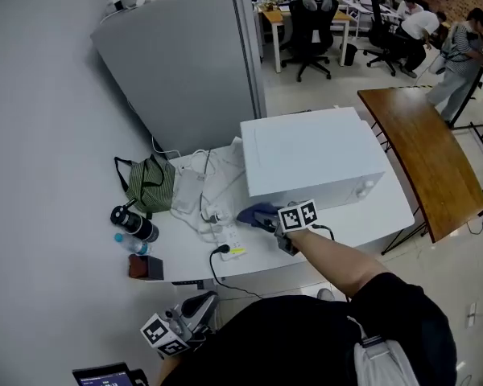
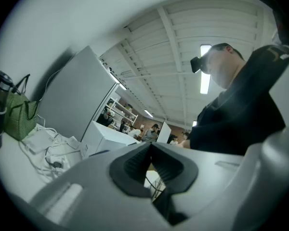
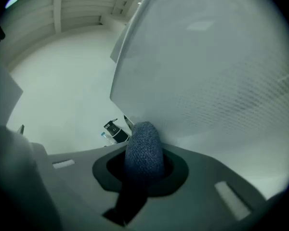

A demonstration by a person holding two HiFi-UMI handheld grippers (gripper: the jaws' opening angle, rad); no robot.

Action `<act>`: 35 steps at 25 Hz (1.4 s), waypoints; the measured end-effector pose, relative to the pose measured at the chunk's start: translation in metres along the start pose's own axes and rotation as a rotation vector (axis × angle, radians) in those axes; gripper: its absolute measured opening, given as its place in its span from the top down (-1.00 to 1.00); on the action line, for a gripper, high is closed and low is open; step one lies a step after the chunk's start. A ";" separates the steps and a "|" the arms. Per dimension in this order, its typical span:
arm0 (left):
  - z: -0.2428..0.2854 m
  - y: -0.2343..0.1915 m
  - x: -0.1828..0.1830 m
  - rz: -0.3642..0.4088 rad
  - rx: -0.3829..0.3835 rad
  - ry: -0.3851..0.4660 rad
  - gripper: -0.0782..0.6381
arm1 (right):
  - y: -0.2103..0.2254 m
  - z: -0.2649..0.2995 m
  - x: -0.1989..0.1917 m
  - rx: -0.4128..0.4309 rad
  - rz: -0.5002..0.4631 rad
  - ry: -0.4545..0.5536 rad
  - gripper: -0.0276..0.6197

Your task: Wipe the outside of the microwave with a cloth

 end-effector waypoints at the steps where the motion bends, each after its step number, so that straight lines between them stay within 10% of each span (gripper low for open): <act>1: 0.003 0.002 0.000 0.003 0.007 -0.005 0.77 | 0.005 -0.009 0.001 -0.001 0.008 0.012 0.74; 15: 0.207 0.083 -0.028 0.010 -0.132 -0.042 0.77 | 0.152 -0.278 0.037 -0.166 0.092 0.222 0.74; 22: 0.206 0.091 -0.026 0.014 -0.122 -0.045 0.77 | 0.165 -0.310 0.035 -0.228 0.130 0.298 0.74; 35: 0.014 0.023 -0.007 0.005 -0.010 -0.025 0.77 | 0.032 -0.026 -0.026 -0.071 0.043 0.032 0.74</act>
Point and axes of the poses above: the fingertips, and each gripper's own axes: z forward along the fingers, y to its right, x out of its top, the point moved 9 cm from there along -z, backward along the fingers, and after that the axes turned 12 degrees about z, right-handed, at the moved point
